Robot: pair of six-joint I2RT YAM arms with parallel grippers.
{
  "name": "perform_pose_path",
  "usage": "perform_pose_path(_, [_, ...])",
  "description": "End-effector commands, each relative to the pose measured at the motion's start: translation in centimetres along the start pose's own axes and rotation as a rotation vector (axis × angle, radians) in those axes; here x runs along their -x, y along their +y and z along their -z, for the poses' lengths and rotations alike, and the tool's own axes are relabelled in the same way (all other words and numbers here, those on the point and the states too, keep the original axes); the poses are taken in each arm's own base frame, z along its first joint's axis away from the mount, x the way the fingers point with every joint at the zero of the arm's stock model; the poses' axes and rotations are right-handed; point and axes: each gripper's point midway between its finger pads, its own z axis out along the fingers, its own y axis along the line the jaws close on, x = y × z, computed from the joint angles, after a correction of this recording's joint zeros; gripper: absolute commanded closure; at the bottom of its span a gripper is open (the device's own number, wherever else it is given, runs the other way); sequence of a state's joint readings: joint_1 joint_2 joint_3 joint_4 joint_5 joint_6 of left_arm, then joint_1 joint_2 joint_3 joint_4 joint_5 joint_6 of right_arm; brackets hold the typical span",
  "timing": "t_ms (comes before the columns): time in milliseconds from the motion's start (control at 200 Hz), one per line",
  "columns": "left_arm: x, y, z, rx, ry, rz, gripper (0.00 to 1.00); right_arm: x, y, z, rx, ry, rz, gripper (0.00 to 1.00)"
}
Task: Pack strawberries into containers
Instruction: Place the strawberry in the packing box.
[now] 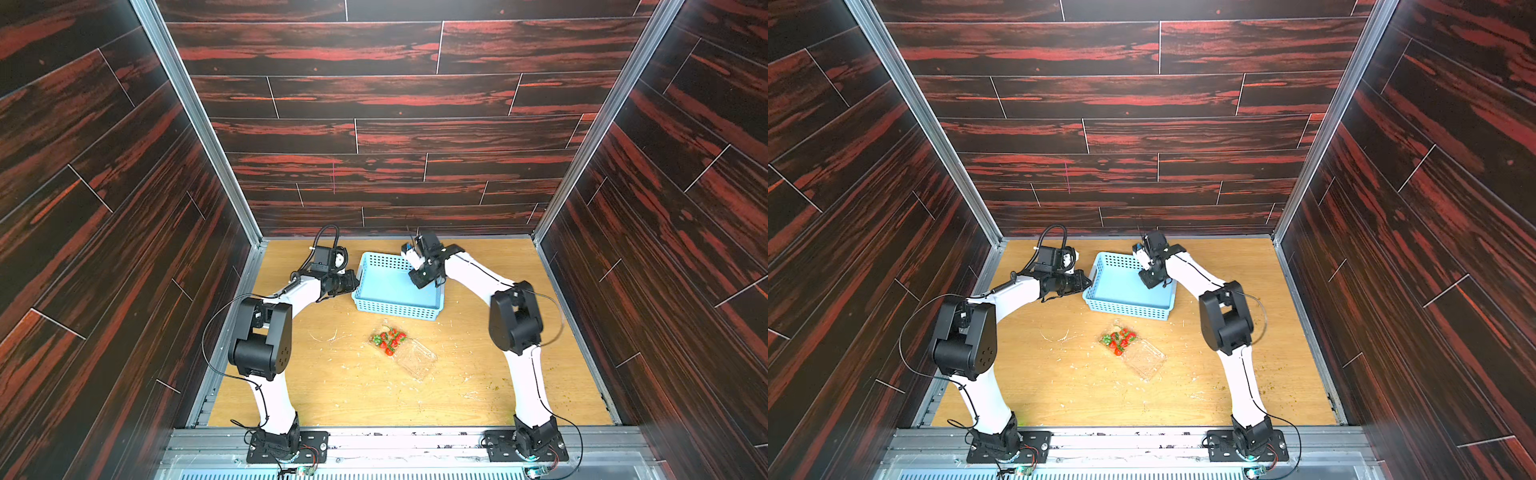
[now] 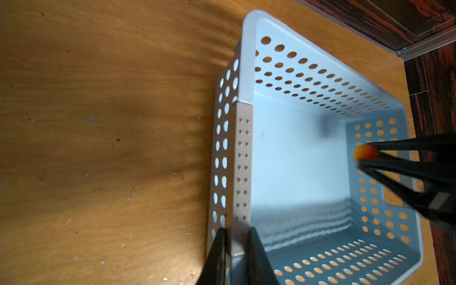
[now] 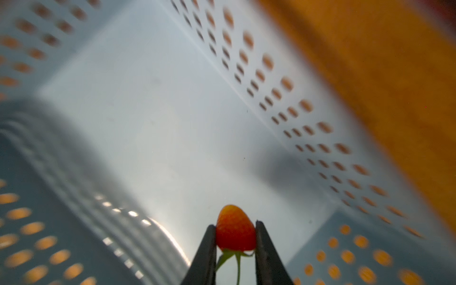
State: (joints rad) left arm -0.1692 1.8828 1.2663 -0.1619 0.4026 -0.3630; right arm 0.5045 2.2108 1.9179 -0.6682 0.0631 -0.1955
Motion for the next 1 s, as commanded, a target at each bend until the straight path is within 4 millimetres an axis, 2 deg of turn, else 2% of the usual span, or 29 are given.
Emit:
perform_pose_path(0, [2.9,-1.9,2.1,-0.041,-0.088,-0.037,0.91,2.4,2.0,5.3,0.052,-0.112,0.016,0.89])
perform_pose_path(90, [3.1,-1.9,1.8,-0.041,-0.093,-0.033,0.91,2.4,4.7,7.5,0.103,-0.15,0.06,0.88])
perform_pose_path(266, [3.7,-1.7,1.4,-0.04,-0.117,-0.021,0.91,0.6,12.1,10.9,0.291,-0.193,0.123,0.87])
perform_pose_path(341, [3.7,-1.5,1.0,-0.041,-0.123,-0.006,0.91,-1.1,15.4,11.3,0.365,-0.163,0.153,0.87])
perform_pose_path(411, [3.7,-1.3,0.8,-0.042,-0.128,0.001,0.91,-3.0,17.4,10.6,0.402,-0.108,0.167,0.86])
perform_pose_path(561, [3.9,-0.8,0.4,-0.023,-0.141,0.006,0.9,-6.9,20.3,8.4,0.463,0.011,0.168,0.86])
perform_pose_path(651, [4.1,-0.6,0.1,-0.018,-0.142,0.006,0.88,-8.6,21.2,6.8,0.466,0.066,0.176,0.86])
perform_pose_path(847, [4.2,-0.1,-0.3,-0.008,-0.137,0.011,0.82,-10.2,22.0,4.5,0.454,0.125,0.191,0.82])
perform_pose_path(997, [4.2,0.1,0.0,-0.002,-0.138,0.013,0.7,-11.0,21.9,3.1,0.424,0.157,0.2,0.72])
